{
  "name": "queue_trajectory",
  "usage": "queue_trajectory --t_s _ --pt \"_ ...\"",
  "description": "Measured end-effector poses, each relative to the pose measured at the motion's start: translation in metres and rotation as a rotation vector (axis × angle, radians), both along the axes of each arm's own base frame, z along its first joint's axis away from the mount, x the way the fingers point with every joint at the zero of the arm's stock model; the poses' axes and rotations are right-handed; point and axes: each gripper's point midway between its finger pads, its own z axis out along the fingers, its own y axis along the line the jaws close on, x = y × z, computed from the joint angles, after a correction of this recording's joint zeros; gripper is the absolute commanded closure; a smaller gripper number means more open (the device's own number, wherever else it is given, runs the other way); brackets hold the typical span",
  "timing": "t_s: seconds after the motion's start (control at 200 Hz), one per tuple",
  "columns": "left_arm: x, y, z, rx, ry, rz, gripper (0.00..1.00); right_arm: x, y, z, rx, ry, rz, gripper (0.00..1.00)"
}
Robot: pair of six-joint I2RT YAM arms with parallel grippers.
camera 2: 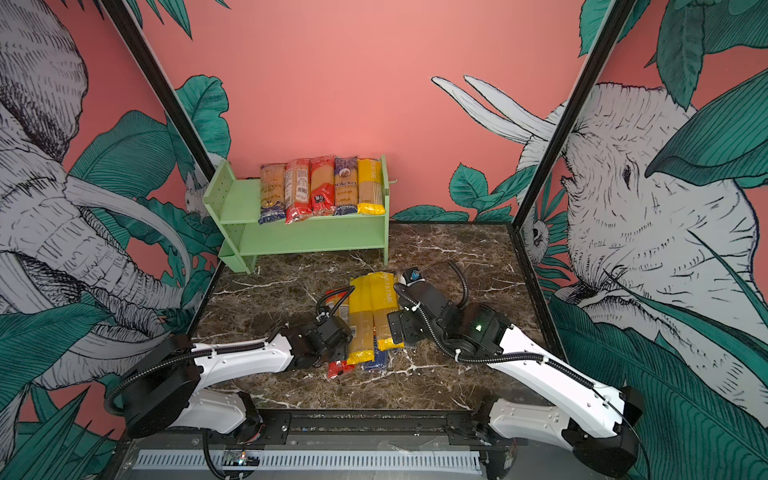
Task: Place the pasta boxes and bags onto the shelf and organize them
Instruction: 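Close the left gripper on the red-and-white spaghetti pack nearest it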
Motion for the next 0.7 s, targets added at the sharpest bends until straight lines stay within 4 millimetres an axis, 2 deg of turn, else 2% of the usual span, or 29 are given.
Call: queue_trajectory --t_s 0.115,0.265,0.345,0.44,0.625,0.7 --pt "0.004 0.008 -0.002 -0.017 0.006 0.030 0.40 0.000 0.000 0.000 -0.002 -0.002 0.002 0.01" --pt "0.009 0.035 0.000 -0.009 0.008 0.090 0.40 0.001 0.000 0.000 -0.006 -0.005 0.003 0.01" --pt "0.008 0.050 0.004 0.015 0.006 0.113 0.35 0.001 0.000 0.001 -0.005 -0.008 0.005 0.01" --pt "0.006 0.062 0.010 0.037 -0.002 0.121 0.24 0.001 0.001 0.001 -0.003 -0.011 0.008 0.01" --pt "0.002 0.064 0.023 0.026 -0.023 0.081 0.16 0.003 0.003 0.000 -0.008 -0.013 0.013 0.01" --pt "0.004 0.060 0.030 0.002 -0.043 0.058 0.09 0.003 0.004 0.000 -0.009 -0.012 0.014 0.01"
